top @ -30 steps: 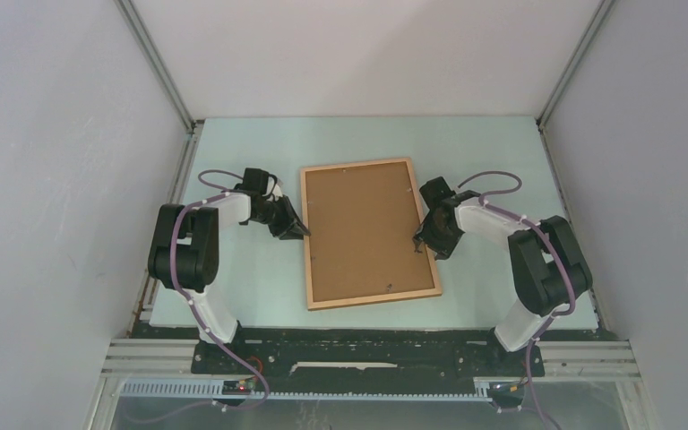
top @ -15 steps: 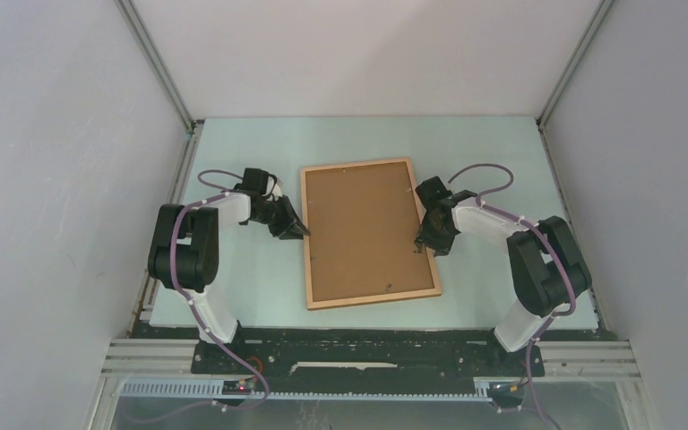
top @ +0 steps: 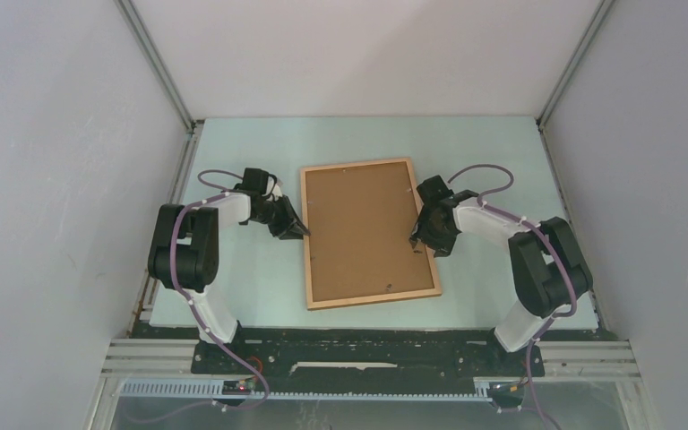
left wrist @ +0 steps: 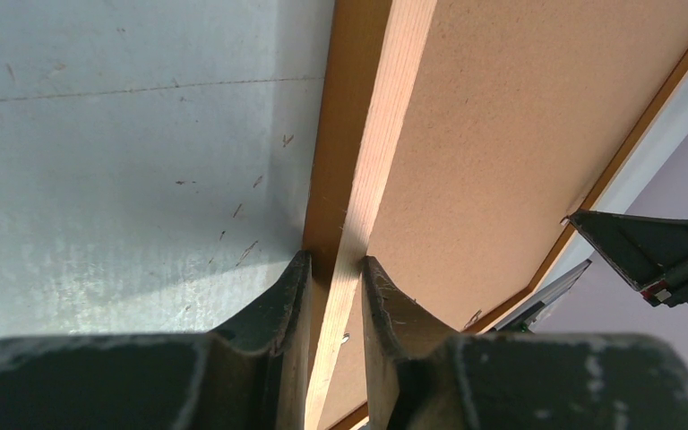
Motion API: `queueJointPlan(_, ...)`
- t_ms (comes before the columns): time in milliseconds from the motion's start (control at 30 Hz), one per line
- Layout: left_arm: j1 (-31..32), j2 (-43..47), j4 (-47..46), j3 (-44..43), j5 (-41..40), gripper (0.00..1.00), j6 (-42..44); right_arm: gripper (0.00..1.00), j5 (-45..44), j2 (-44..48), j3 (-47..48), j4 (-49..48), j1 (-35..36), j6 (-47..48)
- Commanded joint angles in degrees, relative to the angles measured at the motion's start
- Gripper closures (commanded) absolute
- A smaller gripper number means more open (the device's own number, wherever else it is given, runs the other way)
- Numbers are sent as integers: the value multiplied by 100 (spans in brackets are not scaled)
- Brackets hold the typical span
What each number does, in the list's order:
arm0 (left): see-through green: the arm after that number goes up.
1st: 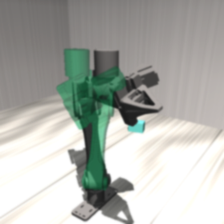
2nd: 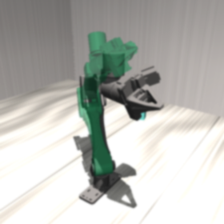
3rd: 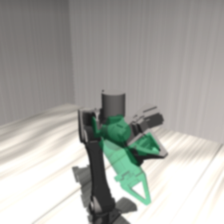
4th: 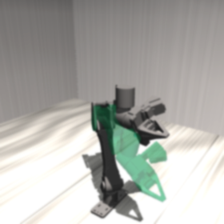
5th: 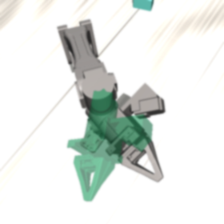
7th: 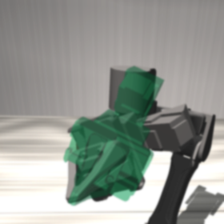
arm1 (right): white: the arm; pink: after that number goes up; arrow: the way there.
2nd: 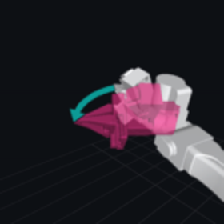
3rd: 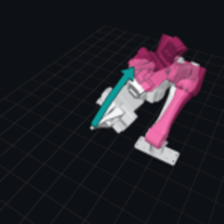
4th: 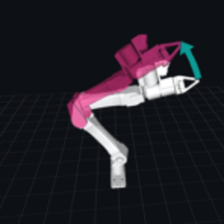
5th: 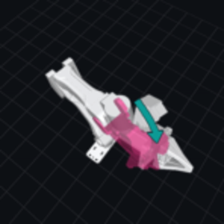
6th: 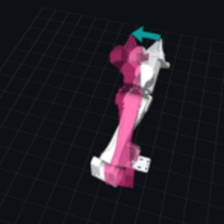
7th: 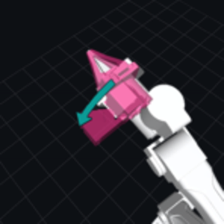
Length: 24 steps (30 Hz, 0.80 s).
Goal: Put the photo into the frame
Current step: Install the photo frame at the center of the board.
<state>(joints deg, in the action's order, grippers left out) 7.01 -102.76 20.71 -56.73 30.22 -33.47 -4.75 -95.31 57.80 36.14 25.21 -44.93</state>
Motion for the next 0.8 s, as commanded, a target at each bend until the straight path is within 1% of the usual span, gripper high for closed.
queueJointPlan(0,22,64,-159,50,67,83,-51,34,118,-92,3,-4,92,-226)
queueJointPlan(200,20,64,-170,60,80,83,-54,34,97,-264,1,-23,141,-202)
queueJointPlan(333,20,74,-166,56,82,83,-55,36,4,-335,-2,79,199,-181)
queueJointPlan(533,20,65,-177,49,92,83,-59,46,-27,-316,3,173,311,-39)
queueJointPlan(733,21,65,-173,54,85,83,-55,49,66,-240,-2,92,411,411)
queueJointPlan(767,21,63,-173,51,86,83,-59,51,39,-227,0,97,423,494)
